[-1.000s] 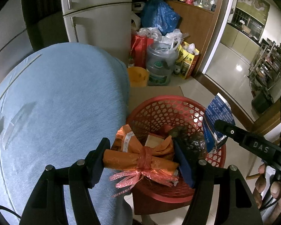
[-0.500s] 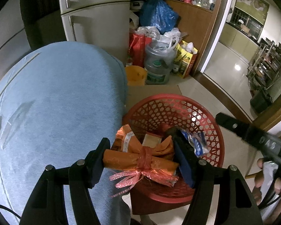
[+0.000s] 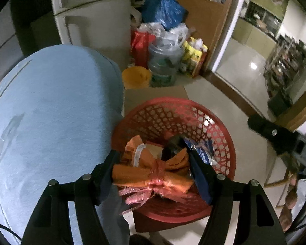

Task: Collect trash
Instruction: 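Open both tools over the red basket to drop the carton flap and orange bag, then move both open tools back over the blue carton and clear tray on the table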

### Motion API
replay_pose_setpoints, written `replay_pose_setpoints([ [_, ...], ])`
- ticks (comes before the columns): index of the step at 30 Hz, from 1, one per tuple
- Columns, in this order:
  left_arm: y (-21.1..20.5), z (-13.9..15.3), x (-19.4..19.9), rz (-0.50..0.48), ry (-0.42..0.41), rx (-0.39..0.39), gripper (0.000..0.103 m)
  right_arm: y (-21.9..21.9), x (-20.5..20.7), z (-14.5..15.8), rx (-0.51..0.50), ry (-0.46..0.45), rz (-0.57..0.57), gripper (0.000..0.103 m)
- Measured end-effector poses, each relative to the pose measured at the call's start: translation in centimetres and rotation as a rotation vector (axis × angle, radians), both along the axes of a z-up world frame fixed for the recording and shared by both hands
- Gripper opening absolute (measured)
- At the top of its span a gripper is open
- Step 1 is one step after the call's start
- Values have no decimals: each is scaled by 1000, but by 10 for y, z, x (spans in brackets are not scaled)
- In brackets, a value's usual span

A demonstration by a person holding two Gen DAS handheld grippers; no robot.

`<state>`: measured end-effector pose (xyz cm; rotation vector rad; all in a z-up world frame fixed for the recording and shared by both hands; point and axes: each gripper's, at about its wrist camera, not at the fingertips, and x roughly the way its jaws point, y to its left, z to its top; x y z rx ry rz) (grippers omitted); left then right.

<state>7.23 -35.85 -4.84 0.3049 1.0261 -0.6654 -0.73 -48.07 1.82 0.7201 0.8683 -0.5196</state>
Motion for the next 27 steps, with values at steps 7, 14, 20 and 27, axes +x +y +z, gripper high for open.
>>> replay_pose_setpoints([
  [7,-11,-10,-9,-50,9,42,77,-1,-3,3,-5,-3,-1,76],
  [14,-1,-8,-4,-25,8,33,78,2,2,1,2,5,16,76],
  [20,25,4,4,25,6,3,78,15,18,-2,12,24,51,76],
  [27,83,38,12,116,-50,-49,78,35,38,0,-8,45,99,83],
])
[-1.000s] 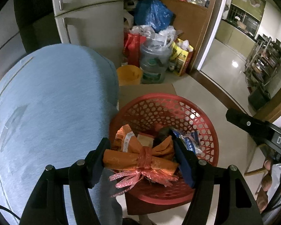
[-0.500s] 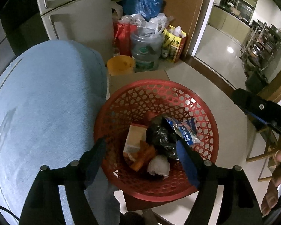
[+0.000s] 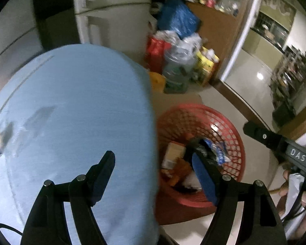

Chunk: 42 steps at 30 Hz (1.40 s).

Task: Collect trash
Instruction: 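Move both open tools back over the blue carton and clear tray on the table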

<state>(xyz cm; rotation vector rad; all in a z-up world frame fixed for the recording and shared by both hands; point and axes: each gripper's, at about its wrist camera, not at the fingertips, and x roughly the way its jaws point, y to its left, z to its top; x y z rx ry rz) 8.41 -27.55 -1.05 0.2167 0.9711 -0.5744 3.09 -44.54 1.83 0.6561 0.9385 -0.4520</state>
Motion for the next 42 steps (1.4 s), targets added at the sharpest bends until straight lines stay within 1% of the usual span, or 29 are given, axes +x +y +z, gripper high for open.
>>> replay_pose_setpoints([
  [3,38,12,7,78,-31,-8,78,13,9,1,-3,5,32,85],
  [6,88,22,14,189,-57,-28,78,29,20,1,-6,9,66,85],
  [11,183,26,24,411,-111,-9,78,66,47,2,-13,11,156,85],
  [12,196,23,25,441,-114,-5,78,73,52,2,-14,10,172,85],
  [14,236,16,26,534,-123,12,79,96,67,4,-19,3,225,85],
  [15,248,13,27,561,-128,23,79,106,73,4,-21,1,249,85],
  [16,266,7,27,603,-135,47,79,117,81,4,-22,0,272,85],
  [17,285,1,28,646,-130,63,79,128,88,5,-24,-2,300,85],
  [20,332,-20,28,741,-103,70,79,166,111,5,-28,-5,389,85],
  [23,362,-39,29,817,-83,83,79,210,134,4,-25,-5,481,85],
  [26,382,-57,32,857,-52,69,79,252,153,2,-7,-15,564,85],
  [28,391,-64,36,865,-36,64,79,279,167,-1,6,-16,614,85],
  [31,396,-77,39,868,-19,69,79,323,191,-3,-32,-35,685,85],
  [32,396,-79,38,868,-28,65,83,334,197,-2,-48,-49,709,85],
  [33,396,-80,38,869,-37,68,88,348,206,-1,-83,-68,748,85],
  [34,396,-83,38,872,-45,71,90,356,214,0,-120,-81,779,85],
  [36,400,-85,37,878,-41,55,100,375,229,0,-211,-101,859,85],
  [37,400,-86,38,867,-37,49,101,384,236,-1,-256,-103,903,85],
  [39,397,-86,41,861,-37,64,103,396,249,-4,-340,-93,963,85],
  [41,397,-85,42,861,-39,60,103,398,262,-11,-385,-74,1000,85],
  [42,396,-83,42,861,-39,60,103,397,269,-15,-387,-63,1006,85],
])
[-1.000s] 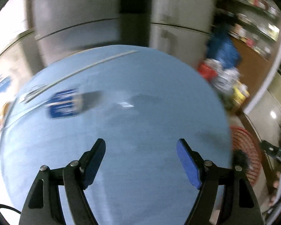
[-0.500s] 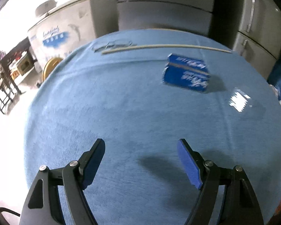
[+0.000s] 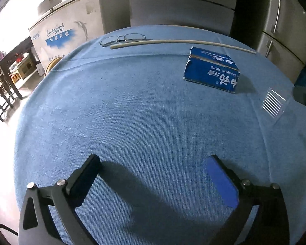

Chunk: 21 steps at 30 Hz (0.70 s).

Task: Collect trash
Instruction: 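Move both open tools back over the blue carton and clear tray on the table, then grasp the clear plastic tray with right tool while left tool grasps the blue toothpaste carton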

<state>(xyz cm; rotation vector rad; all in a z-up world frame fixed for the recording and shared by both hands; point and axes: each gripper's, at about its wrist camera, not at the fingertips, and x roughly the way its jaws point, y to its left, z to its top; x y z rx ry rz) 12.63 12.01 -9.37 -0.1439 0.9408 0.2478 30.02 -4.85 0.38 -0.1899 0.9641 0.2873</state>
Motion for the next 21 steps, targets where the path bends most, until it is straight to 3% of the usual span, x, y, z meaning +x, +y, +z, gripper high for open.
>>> replay_pose_setpoints([
  [5,-1,1,-1,1,0,2,103,-12,27,-21,40,65,-11,85],
  [11,-1,2,-1,3,-1,3,103,-5,36,-27,59,41,25,89],
  [21,-1,2,-2,7,-1,3,103,-1,44,-47,-13,60,40,89],
])
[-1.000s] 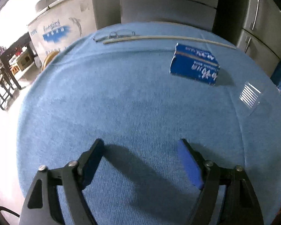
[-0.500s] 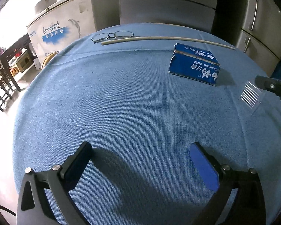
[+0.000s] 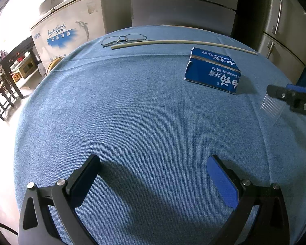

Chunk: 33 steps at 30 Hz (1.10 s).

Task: Collect trash
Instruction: 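Grasp the clear plastic tray with right tool while left tool grasps the blue toothpaste carton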

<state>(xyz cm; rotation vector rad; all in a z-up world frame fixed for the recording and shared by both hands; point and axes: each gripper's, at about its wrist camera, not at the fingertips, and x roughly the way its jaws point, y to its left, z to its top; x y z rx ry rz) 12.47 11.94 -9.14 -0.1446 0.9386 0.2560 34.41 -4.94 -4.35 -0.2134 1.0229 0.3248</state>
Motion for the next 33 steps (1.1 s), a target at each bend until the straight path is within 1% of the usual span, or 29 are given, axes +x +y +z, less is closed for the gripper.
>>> replay_pose_setpoints([
  [2,0,0,0,0,0,0,103,2,3,-11,-3,37,1,89],
  [4,0,0,0,0,0,0,103,-3,5,-17,35,70,-27,87],
  [5,1,0,0,0,0,0,103,-6,5,-18,54,73,-41,86],
  [7,0,0,0,0,0,0,103,-12,3,-15,83,74,-75,86],
  [11,0,0,0,0,0,1,103,-22,-7,-5,115,49,-102,86],
  [15,-1,1,0,4,0,2,103,-40,-29,6,169,30,-140,86],
  [17,-4,3,5,-22,-5,-11,103,-49,-40,7,196,36,-161,86],
  [19,-16,11,13,-70,-31,-5,103,-59,-52,5,213,48,-185,86],
  [20,-24,16,21,-109,-44,5,103,-64,-57,3,222,59,-196,86],
  [23,-44,23,50,-206,-44,30,103,-78,-73,-1,247,71,-219,86],
  [26,-55,25,77,-236,-60,70,103,-82,-82,1,254,70,-225,86],
  [29,-60,25,103,-244,-71,78,103,-85,-87,0,267,70,-228,86],
  [31,-60,23,115,-245,-61,88,103,-86,-88,-1,278,71,-232,86],
  [33,-60,21,124,-240,-70,87,103,-87,-89,-1,285,73,-231,86],
])
